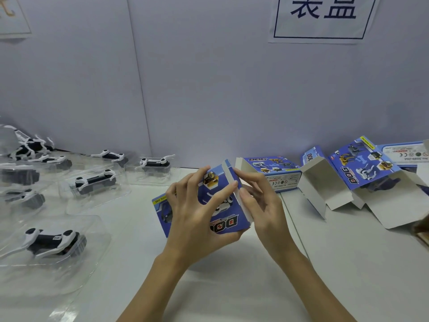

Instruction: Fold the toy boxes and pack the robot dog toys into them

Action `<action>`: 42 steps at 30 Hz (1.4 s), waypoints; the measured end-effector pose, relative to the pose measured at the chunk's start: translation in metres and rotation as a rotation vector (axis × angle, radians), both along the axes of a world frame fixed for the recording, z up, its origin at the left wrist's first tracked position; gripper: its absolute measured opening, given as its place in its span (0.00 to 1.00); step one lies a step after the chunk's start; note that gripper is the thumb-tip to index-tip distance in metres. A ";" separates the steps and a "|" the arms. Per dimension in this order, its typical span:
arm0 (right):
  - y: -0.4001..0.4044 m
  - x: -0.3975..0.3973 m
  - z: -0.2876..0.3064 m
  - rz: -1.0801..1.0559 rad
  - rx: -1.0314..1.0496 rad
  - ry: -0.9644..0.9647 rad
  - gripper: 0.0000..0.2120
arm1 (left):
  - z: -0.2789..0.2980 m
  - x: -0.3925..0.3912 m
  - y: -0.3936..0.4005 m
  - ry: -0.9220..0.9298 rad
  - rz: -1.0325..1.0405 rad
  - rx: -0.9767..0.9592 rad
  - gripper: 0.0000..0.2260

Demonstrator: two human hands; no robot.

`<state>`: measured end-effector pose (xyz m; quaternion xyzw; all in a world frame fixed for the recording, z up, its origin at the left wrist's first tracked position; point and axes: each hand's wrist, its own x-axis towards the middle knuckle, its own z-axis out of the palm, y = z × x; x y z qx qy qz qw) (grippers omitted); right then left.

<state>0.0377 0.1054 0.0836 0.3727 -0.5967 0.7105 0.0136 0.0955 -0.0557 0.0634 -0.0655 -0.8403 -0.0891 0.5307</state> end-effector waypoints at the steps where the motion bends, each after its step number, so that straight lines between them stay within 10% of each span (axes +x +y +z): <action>1: 0.001 -0.001 0.002 -0.010 0.000 -0.009 0.16 | 0.000 0.000 0.001 0.004 -0.004 -0.018 0.37; 36: -0.004 -0.002 -0.012 0.236 0.059 -0.117 0.26 | 0.002 -0.002 -0.005 -0.075 -0.009 -0.099 0.32; 42: -0.012 -0.002 -0.014 -0.033 0.093 0.008 0.20 | 0.009 0.001 -0.015 -0.019 0.051 0.103 0.31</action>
